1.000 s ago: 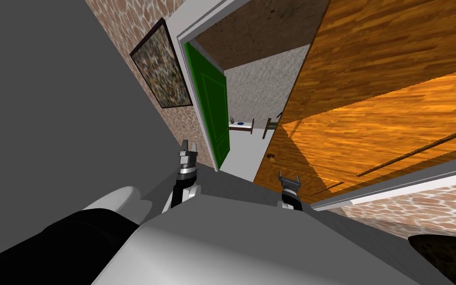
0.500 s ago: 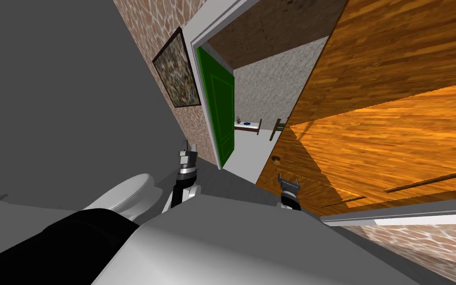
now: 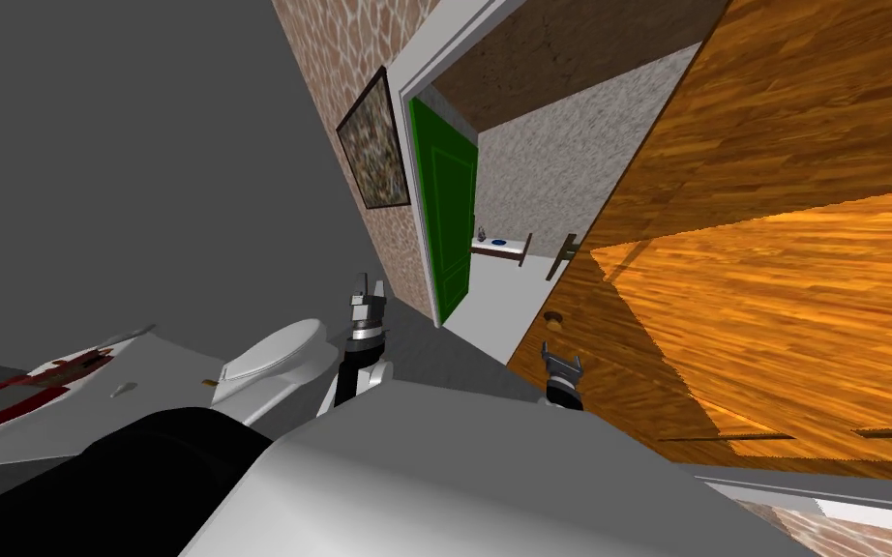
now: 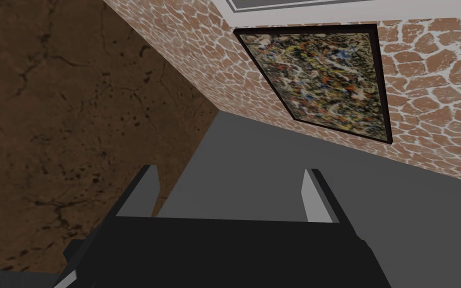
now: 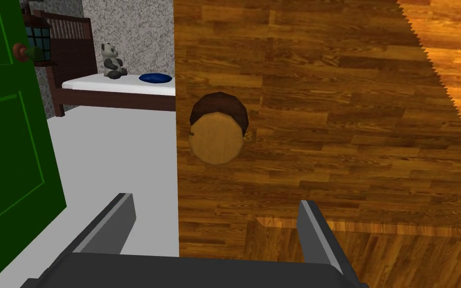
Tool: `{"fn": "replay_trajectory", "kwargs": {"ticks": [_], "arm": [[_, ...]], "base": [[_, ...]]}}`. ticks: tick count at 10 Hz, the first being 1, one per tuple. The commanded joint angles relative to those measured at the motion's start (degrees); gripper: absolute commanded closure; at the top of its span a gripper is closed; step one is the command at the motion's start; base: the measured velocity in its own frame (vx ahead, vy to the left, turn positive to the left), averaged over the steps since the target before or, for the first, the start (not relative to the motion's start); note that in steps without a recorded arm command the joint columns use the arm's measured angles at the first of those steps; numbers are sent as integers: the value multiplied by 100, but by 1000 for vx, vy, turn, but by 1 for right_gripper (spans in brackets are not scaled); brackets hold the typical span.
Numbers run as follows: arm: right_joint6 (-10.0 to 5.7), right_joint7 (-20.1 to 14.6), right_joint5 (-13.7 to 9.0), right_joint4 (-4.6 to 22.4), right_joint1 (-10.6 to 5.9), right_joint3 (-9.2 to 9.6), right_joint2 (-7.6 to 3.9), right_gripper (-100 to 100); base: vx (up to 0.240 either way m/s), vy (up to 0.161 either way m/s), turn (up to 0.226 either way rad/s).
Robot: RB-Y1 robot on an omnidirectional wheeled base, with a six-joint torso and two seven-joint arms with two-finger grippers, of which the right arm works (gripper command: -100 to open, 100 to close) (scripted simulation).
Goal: Push the door open
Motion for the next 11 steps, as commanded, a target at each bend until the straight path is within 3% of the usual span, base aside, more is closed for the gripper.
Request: {"fn": "replay_trajectory", "kwargs": {"ticks": [1, 5, 11], "arm": [[-2, -160, -15, 94, -23, -34, 28, -100], [-72, -112, -29, 160, -48, -52, -64, -100], [-144, -105, -56, 263, -82, -92, -9, -100]], "base": [[-37, -54, 214], [112, -80, 31], [176, -96, 22]]}}
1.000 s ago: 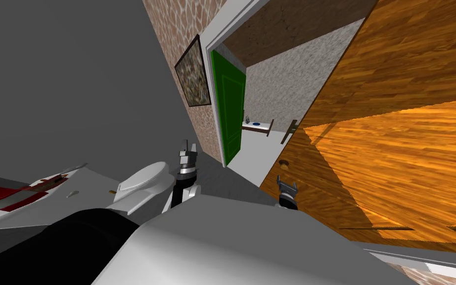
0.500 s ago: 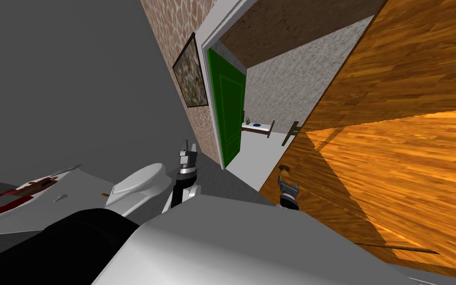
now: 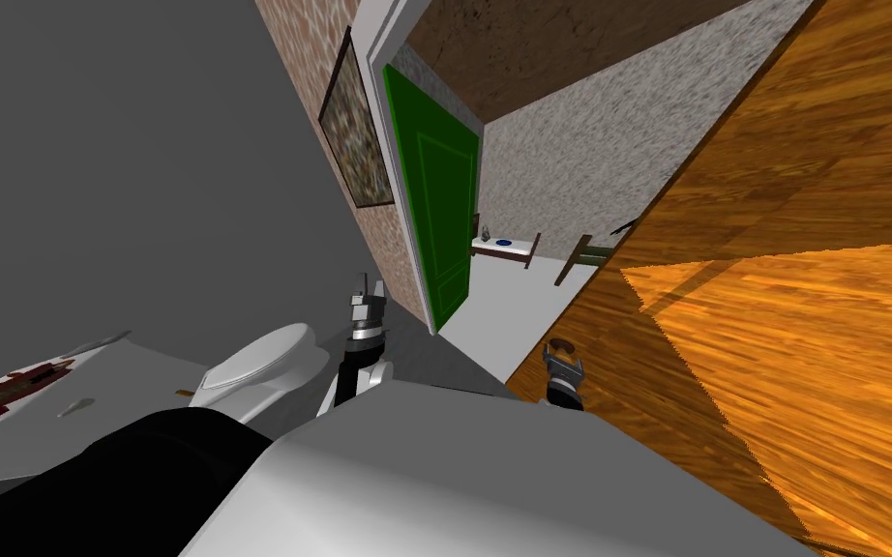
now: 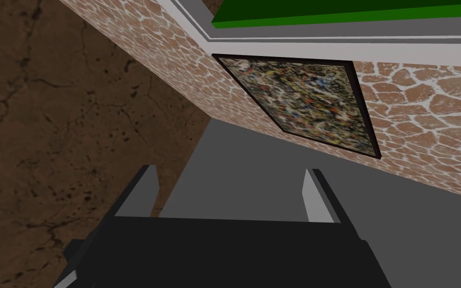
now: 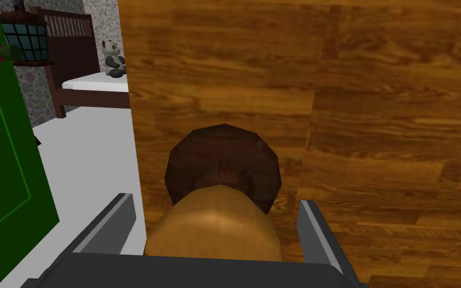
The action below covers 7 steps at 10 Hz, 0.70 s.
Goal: Push the door open
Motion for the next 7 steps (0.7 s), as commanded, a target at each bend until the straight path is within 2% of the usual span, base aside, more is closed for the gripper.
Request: {"fn": "replay_trajectory", "kwargs": {"ticks": [1, 6, 7], "arm": [[1, -1, 1, 1, 3, 1, -1, 100], [1, -1, 1, 1, 3, 1, -1, 100], [14, 19, -35, 5, -24, -64, -45, 100]], "base": [[-10, 4, -13], [-7, 3, 3], [131, -17, -33]]}}
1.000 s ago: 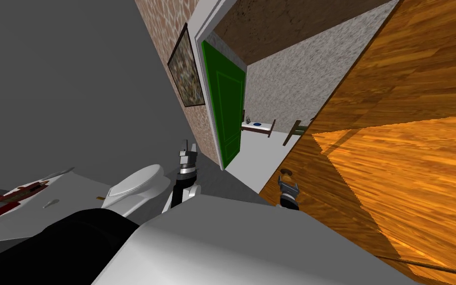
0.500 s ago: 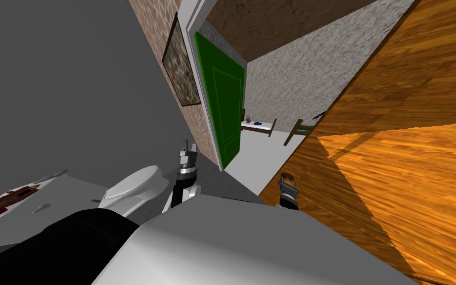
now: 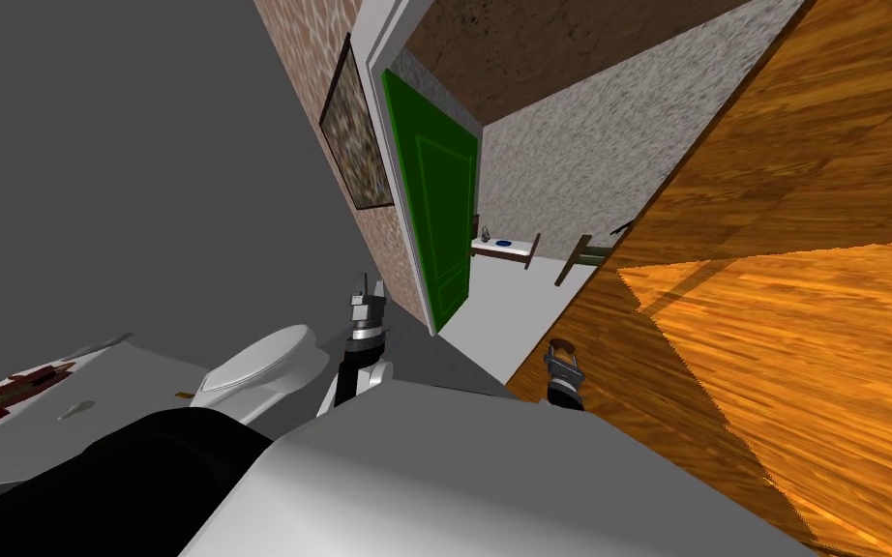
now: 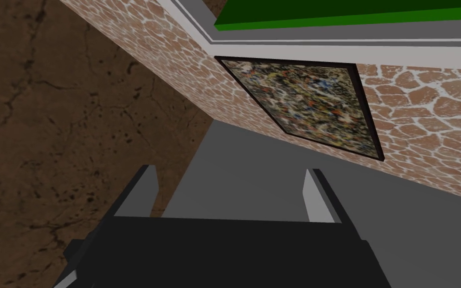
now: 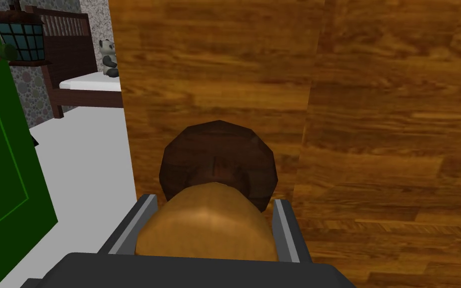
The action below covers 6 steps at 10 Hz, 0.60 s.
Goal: Push the door open
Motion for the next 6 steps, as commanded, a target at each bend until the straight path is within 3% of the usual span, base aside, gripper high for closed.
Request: {"fn": "replay_trajectory", "kwargs": {"ticks": [1, 6], "arm": [[2, 15, -27, -51, -4, -50, -31, 100], [-3, 104, -178, -2, -31, -306, -95, 100]], "base": [[185, -22, -42], [194, -45, -44]]}}
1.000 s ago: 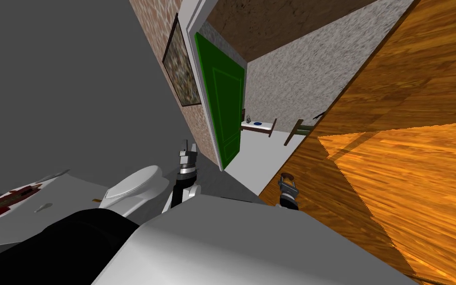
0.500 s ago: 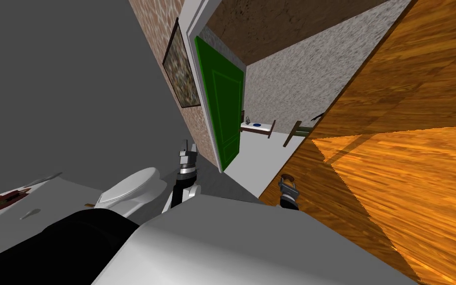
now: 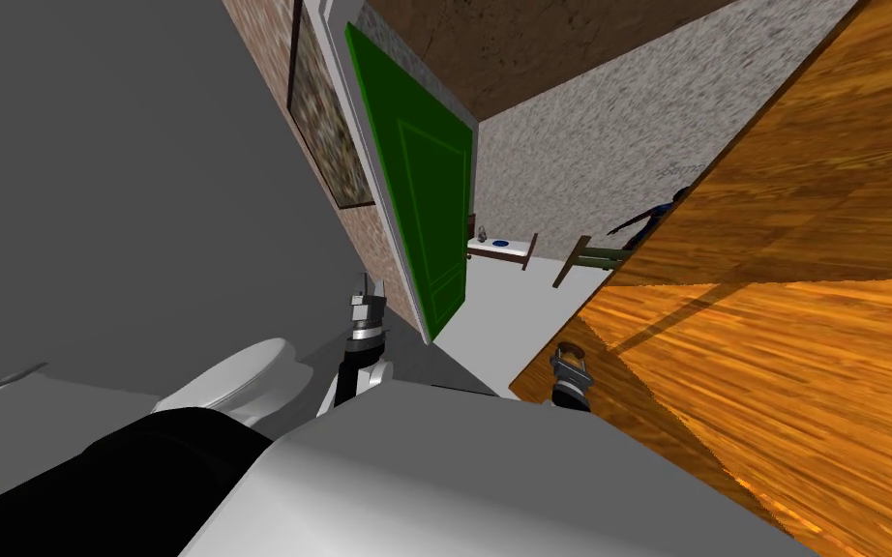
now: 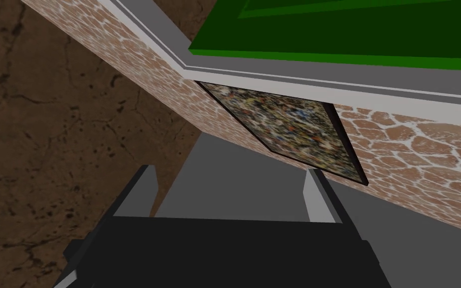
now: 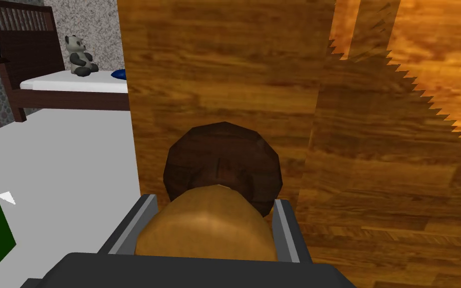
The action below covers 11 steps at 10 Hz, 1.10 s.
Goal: Push the door open
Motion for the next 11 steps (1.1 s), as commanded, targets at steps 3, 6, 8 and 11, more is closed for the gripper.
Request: {"fn": "replay_trajectory", "kwargs": {"ticks": [3, 6, 8, 11], "arm": [[-55, 58, -155, 70, -57, -268, -113, 100], [-59, 137, -289, 113, -81, -495, -128, 100], [-61, 164, -334, 127, -89, -572, -129, 100], [-63, 216, -422, 156, -105, -722, -126, 100]], "base": [[206, -41, -66], [194, -32, -62], [190, -63, -60], [90, -38, -41]]}}
